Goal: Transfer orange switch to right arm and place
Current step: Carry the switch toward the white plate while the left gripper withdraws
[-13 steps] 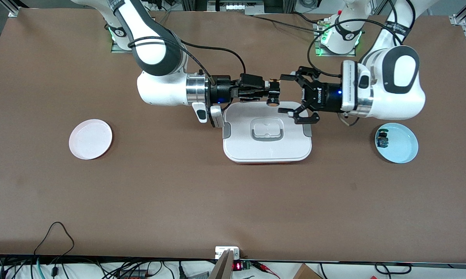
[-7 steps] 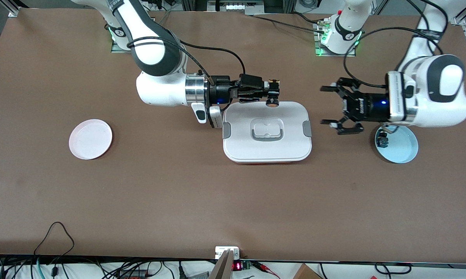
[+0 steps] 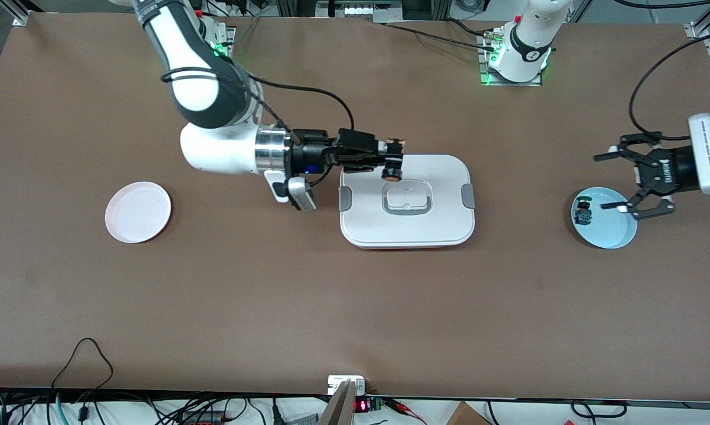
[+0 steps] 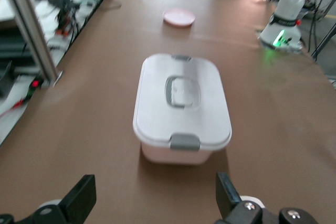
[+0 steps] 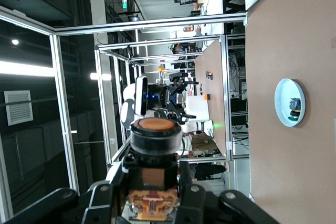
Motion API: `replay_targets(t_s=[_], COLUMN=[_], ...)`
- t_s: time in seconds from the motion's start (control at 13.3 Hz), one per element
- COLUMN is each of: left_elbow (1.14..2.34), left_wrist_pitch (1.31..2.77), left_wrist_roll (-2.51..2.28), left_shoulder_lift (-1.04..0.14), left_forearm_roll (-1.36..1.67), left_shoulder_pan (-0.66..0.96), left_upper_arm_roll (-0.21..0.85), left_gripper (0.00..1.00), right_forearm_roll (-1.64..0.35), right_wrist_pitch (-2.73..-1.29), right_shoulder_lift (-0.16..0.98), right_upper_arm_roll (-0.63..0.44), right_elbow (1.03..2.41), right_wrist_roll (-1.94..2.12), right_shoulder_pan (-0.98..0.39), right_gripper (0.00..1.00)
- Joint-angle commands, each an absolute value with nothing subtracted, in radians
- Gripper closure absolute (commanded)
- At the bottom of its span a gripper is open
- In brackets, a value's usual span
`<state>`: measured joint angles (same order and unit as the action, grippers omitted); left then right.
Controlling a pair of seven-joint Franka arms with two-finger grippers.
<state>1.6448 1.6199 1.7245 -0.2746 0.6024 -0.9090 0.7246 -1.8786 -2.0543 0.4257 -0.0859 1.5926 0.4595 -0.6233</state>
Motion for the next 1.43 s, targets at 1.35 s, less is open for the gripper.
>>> replay_targets(t_s=[1.35], left_elbow=[1.117], left_wrist_pitch=[1.566], left_wrist_roll=[1.341], left_shoulder_lift=[-0.242], left_forearm_roll=[-0.201], left_shoulder_pan=[-0.644], left_upper_arm_roll=[0.769], left_gripper=[0.00], right_forearm_roll=[-1.015], right_wrist_pitch=[-1.361], right_shoulder_lift=[0.321], right_upper_arm_roll=[-0.202], right_elbow=[1.703], right_wrist_roll=[0.596], right_shoulder_pan=[-0.117], right_gripper=[1.00])
